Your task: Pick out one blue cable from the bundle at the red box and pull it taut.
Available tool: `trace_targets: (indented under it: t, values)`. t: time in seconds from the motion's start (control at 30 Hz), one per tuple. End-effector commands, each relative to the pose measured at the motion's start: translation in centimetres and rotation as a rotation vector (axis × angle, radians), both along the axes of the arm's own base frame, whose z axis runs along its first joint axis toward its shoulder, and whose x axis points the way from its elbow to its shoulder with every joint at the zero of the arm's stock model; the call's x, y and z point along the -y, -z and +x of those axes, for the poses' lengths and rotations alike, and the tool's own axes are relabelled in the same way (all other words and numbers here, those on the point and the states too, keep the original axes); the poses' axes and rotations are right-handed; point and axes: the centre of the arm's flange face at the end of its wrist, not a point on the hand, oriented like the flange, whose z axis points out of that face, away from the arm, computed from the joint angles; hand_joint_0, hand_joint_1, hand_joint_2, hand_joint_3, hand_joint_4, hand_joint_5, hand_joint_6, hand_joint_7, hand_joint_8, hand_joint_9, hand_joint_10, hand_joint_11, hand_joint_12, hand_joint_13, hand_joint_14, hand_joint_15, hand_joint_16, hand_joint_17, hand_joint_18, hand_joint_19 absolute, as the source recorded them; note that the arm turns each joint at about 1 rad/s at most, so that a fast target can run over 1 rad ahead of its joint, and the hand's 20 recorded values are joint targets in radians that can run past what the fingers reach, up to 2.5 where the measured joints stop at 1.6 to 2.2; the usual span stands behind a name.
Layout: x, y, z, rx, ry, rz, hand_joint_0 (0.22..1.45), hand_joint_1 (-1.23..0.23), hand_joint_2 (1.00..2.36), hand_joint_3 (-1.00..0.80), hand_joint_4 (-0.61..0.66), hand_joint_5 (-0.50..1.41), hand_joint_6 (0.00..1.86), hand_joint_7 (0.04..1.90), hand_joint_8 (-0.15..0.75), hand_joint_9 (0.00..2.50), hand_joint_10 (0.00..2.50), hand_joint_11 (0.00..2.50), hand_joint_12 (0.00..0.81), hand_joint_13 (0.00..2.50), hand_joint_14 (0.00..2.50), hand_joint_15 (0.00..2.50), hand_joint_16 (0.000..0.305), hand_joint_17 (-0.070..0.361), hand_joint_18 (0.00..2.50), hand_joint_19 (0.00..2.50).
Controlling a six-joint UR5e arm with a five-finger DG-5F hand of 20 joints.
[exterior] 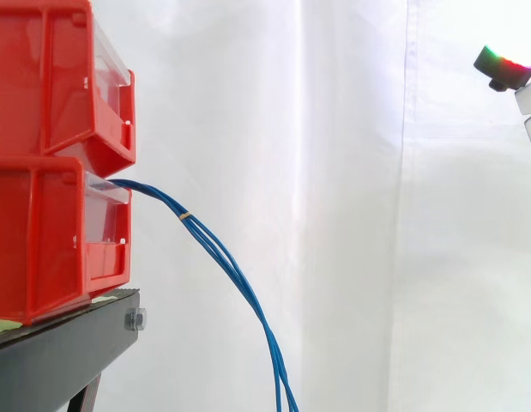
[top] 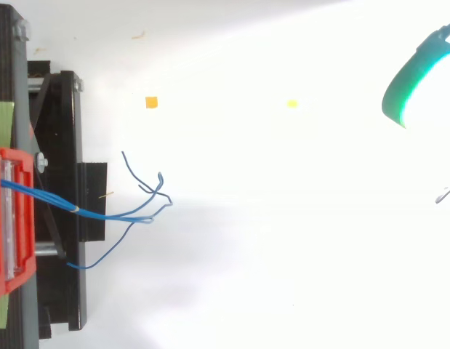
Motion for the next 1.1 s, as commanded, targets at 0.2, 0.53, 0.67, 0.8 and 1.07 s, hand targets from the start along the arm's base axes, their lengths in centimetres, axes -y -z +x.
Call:
trace_targets:
  t: [0.2, 0.53, 0.67, 0.8, 1.07]
  values:
    - [-0.3, 0.3, -0.3, -0.033, -0.031, -0.056, 0.46, -0.6, 1.0, -0.5, 0.13, -0.22, 0.5, 0.52, 0.216, 0.47, 0.0, 0.05, 0.306, 0.36, 0.0, 0.12, 0.049, 0.11, 0.22, 0.38]
    - [0.0, 7.7, 6.7, 0.067, 0.048, -0.083, 0.46, -0.6, 1.0, -0.5, 0.14, -0.22, 0.5, 0.52, 0.22, 0.49, 0.0, 0.07, 0.307, 0.38, 0.0, 0.13, 0.048, 0.108, 0.24, 0.38]
    - [0.1, 10.0, 8.5, 0.084, 0.124, -0.09, 0.47, -0.6, 1.0, -0.5, 0.14, -0.21, 0.5, 0.52, 0.22, 0.5, 0.0, 0.07, 0.306, 0.38, 0.0, 0.13, 0.048, 0.108, 0.26, 0.39]
    - [-0.1, 11.5, 9.1, 0.067, 0.138, -0.09, 0.47, -0.6, 1.0, -0.5, 0.14, -0.21, 0.5, 0.52, 0.222, 0.51, 0.0, 0.08, 0.306, 0.38, 0.0, 0.13, 0.048, 0.108, 0.26, 0.38]
    - [0.0, 13.2, 10.0, 0.064, 0.256, -0.104, 0.46, -0.61, 1.0, -0.5, 0.14, -0.21, 0.5, 0.52, 0.224, 0.51, 0.0, 0.08, 0.308, 0.38, 0.01, 0.13, 0.048, 0.108, 0.25, 0.38]
